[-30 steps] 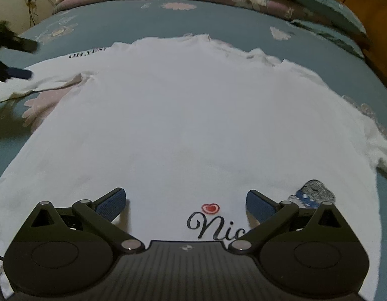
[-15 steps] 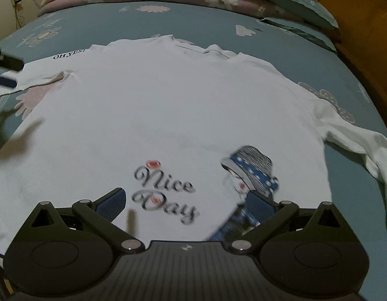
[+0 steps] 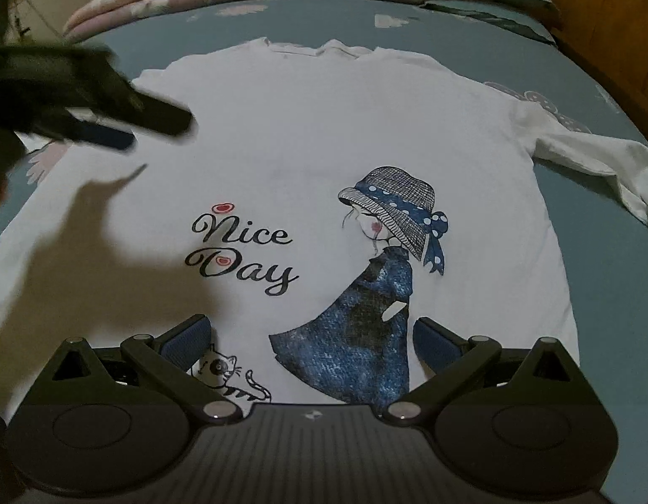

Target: Fold clothes

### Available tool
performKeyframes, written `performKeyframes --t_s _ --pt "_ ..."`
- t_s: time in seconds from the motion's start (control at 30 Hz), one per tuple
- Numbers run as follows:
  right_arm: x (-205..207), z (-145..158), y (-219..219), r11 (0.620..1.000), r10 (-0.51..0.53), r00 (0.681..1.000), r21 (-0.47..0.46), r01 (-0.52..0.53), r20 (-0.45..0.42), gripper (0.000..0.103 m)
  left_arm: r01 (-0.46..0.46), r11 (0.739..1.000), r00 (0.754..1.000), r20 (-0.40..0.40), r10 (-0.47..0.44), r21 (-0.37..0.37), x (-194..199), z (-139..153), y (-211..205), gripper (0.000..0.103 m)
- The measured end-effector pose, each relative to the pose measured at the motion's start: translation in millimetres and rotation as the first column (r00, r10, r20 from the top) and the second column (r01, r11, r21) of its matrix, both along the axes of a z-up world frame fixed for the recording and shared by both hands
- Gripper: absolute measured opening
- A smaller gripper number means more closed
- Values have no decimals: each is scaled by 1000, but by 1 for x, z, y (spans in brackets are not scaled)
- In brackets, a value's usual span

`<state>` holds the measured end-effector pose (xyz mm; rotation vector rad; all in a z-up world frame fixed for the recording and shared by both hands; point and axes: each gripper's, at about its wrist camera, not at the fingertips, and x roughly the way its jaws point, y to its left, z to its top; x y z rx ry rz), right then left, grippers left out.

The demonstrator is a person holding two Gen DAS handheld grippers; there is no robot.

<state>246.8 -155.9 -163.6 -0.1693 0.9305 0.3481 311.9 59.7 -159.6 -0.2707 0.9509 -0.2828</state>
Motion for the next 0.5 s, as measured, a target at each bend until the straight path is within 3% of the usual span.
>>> performKeyframes --t_s 0.13,0.3,0.5 --pt "-3 -4 -6 1000 9 1000 27 -9 15 103 -36 999 999 4 36 19 -18 -7 -3 100" --pt "-7 -8 -11 998 18 999 58 -20 43 103 -92 996 996 -19 92 -13 -49 -8 5 101" --pt "-18 -9 -16 996 36 995 78 -43 93 103 -78 995 996 -37 80 55 -50 7 -6 101"
